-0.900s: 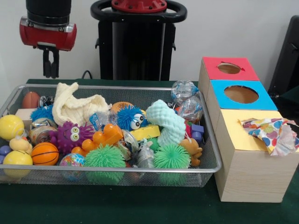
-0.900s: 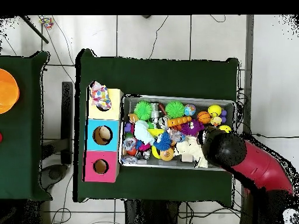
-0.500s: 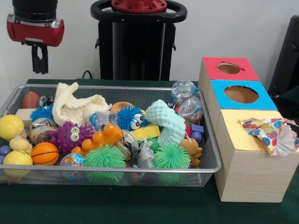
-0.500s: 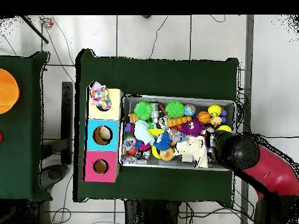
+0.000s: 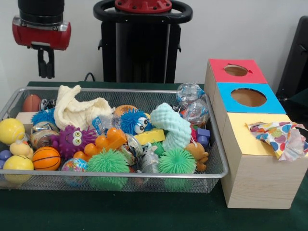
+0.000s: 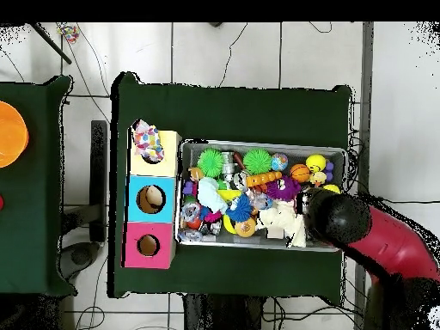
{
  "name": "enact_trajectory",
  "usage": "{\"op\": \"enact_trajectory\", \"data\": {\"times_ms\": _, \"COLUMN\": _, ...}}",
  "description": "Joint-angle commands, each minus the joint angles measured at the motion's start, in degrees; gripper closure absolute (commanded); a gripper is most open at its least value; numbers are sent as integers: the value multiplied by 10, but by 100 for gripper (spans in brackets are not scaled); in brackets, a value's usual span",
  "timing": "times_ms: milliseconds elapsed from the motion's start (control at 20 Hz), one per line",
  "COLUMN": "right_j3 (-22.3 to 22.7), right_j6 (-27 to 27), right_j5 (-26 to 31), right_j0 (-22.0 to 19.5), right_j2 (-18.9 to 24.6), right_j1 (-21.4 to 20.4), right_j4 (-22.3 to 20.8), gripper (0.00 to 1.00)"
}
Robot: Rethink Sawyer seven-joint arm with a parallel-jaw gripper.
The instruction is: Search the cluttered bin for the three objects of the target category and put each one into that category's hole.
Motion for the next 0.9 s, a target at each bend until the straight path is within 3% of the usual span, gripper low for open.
{"op": "enact_trajectory", "data": {"times_ms": 50, "right_j3": -47, "right_j6": 59, "right_j5": 77, "right_j0": 57, "right_j2": 46, "right_j1": 27, "right_j4": -13, "gripper": 100}}
{"op": "enact_trajectory", "data": {"times_ms": 700, "right_j3": -89, "right_j6": 113, "right_j5": 126, "right_j0": 149, "right_j2": 13, "right_j1": 39, "right_j4": 11, "gripper": 100}}
{"op": "enact_trajectory", "data": {"times_ms": 750, "right_j3": -91, "right_j6": 110, "right_j5": 133, "right_j0": 156, "right_j2": 11, "right_j1": 39, "right_j4": 11, "gripper": 0}}
{"op": "enact_trajectory", "data": {"times_ms": 900, "right_j3": -88, "right_j6": 113, "right_j5": 127, "right_j0": 160, "right_j2": 15, "right_j1": 33, "right_j4": 17, "gripper": 0}}
